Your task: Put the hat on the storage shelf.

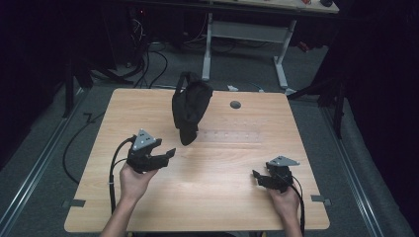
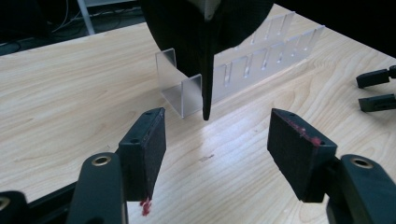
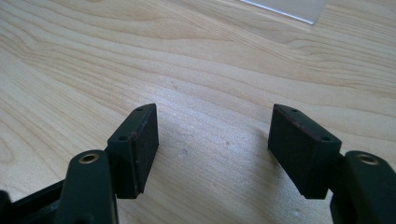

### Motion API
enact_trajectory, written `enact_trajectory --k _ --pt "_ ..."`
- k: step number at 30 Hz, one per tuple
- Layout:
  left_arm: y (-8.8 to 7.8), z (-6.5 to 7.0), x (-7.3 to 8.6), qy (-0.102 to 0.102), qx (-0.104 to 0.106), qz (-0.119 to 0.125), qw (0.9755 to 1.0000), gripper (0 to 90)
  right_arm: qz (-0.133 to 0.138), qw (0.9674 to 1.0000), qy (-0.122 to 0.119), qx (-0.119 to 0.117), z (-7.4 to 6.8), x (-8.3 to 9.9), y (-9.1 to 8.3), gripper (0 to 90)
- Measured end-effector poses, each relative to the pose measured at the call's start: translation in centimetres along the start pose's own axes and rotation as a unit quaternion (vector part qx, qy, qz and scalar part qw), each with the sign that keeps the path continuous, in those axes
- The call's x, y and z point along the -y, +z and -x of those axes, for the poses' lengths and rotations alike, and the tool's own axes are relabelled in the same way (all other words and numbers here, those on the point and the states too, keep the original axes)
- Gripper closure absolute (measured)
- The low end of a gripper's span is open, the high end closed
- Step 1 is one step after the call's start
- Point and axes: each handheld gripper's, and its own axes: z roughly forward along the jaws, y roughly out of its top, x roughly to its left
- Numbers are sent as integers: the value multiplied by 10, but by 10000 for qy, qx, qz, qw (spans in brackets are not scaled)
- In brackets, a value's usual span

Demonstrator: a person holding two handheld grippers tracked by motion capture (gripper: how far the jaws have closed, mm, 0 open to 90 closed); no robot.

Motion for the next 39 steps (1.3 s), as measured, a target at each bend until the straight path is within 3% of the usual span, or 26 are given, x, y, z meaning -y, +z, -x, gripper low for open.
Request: enact_trajectory --k 11,39 --pt "-7 -3 11 -9 -23 -112 9999 376 0 10000 -3 0 0 0 0 336" --pt "-22 -10 31 -426 -60 -97 9990 372 -2 10000 2 -2 0 0 0 336"
